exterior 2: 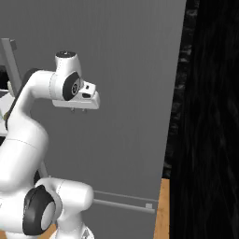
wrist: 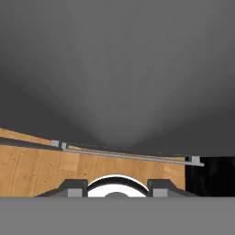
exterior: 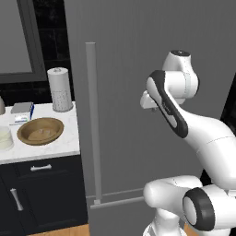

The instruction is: Grab a lemon wedge from the fridge and one ice cube from the ice bowl, and put them in the glass of lemonade.

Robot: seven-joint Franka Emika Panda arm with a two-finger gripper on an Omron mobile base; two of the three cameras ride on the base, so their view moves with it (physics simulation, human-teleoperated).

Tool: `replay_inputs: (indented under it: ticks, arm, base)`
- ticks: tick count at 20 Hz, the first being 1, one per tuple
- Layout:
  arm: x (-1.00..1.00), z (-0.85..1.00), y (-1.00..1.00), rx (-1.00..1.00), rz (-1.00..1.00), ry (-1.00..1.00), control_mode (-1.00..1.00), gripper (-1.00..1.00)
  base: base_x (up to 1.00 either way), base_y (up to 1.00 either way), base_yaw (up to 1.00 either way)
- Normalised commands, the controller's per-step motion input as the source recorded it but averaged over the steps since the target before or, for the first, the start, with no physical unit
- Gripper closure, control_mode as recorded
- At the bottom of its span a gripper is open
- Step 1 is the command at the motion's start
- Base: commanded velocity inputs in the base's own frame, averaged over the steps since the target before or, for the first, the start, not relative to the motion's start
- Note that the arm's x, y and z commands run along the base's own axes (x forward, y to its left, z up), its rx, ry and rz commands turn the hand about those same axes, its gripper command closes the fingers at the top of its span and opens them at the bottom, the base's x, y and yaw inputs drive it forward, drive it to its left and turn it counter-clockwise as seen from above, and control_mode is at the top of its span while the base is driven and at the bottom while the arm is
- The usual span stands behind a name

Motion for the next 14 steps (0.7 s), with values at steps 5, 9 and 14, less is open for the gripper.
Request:
replay_inputs:
  ticks: [5,9,14]
  arm:
    - [-0.34,0.00,0.00,0.00,0.00,0.00,-1.00,-1.00]
    - [-0.65,-0.11,0.00,0.00,0.00,-0.13,-1.00,-1.00]
    - [-0.61,-0.19,-0.04,0.00,0.00,-0.20,-1.00,-1.00]
  base:
    - [0.00,0.00,0.00]
    - [0.00,0.00,0.00]
    - [0.00,0.00,0.00]
